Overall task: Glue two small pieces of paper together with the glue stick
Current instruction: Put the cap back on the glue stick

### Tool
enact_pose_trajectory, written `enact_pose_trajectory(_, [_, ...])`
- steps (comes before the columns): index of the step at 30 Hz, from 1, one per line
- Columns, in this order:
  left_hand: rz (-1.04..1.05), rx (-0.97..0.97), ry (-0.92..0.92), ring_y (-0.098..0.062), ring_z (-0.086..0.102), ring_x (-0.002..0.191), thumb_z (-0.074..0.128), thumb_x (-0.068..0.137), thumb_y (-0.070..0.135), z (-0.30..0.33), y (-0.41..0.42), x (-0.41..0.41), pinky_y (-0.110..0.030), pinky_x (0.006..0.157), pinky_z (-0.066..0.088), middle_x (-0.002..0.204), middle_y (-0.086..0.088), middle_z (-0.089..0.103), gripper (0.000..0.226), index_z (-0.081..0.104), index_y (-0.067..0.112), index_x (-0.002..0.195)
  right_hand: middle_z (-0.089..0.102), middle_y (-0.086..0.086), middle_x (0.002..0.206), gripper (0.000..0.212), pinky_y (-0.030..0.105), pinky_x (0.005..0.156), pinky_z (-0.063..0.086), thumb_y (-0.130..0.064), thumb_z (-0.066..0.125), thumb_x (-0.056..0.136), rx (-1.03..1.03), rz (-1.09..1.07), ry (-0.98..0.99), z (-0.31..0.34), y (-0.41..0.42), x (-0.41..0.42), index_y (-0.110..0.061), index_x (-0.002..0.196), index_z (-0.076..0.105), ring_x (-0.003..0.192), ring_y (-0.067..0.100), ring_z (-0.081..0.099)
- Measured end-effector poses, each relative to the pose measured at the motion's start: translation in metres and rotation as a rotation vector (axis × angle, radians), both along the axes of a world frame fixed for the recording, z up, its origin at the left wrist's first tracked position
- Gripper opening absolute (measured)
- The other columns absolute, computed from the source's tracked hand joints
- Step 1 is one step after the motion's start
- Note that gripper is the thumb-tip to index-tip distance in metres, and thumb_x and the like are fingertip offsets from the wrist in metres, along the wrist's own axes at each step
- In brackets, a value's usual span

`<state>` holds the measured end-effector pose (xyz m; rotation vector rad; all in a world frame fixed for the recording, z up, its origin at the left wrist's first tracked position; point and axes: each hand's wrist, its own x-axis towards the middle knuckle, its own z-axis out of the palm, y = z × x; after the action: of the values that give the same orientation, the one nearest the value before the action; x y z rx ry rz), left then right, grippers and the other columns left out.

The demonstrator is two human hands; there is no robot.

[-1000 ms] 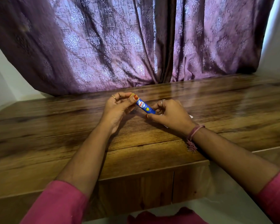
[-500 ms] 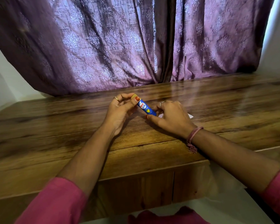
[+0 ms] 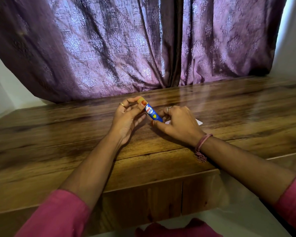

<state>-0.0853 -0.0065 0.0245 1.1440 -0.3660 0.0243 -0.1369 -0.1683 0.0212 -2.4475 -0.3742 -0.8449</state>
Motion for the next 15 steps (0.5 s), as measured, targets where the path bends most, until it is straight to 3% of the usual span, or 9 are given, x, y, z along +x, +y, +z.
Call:
enact_pose_trajectory(4, [-0.065,0.046,-0.079,-0.008,0.067,0.072,0.06,0.084,-0.006,-0.004,-0.008,-0.004,-0.027,0.066,0.057,0.077,0.004,0.071,0.042,0.053,0.026,0.11,0.068,0.0,0.066,0.023,0.036,0.069,0.05,-0.039,0.072,0.076,0.132,0.023,0.027,0.002,0.003,-0.001,-0.016,0.077,0.07,0.069,0.021,0.065])
enact_pose_trajectory(8, [-0.104,0.106,-0.152,-0.015,0.067,0.079,0.063,0.078,-0.012,-0.009,-0.015,-0.003,-0.031,0.073,0.057,0.083,-0.001,0.068,0.071,0.044,0.035,0.128,0.067,0.002,0.064,0.031,0.044,0.069,0.052,-0.042,0.069,0.078,0.189,0.031,0.043,0.001,0.0,0.004,-0.012,0.075,0.066,0.066,0.023,0.064])
enact_pose_trajectory(12, [-0.071,0.124,-0.17,-0.016,0.067,0.079,0.061,0.078,-0.016,-0.01,-0.015,-0.001,-0.028,0.066,0.056,0.085,-0.003,0.067,0.077,0.04,0.031,0.135,0.068,-0.002,0.066,0.031,0.042,0.07,0.053,-0.048,0.071,0.074,0.147,0.038,0.107,-0.001,-0.005,0.01,-0.018,0.081,0.068,0.067,0.018,0.064])
enact_pose_trajectory(15, [-0.004,0.14,-0.191,-0.016,0.068,0.078,0.063,0.076,-0.017,-0.011,-0.015,0.001,-0.032,0.069,0.058,0.083,-0.001,0.067,0.076,0.042,0.032,0.131,0.067,-0.006,0.067,0.037,0.039,0.07,0.053,-0.055,0.073,0.071,0.074,0.039,0.152,0.001,-0.011,0.014,-0.023,0.089,0.069,0.07,0.016,0.065])
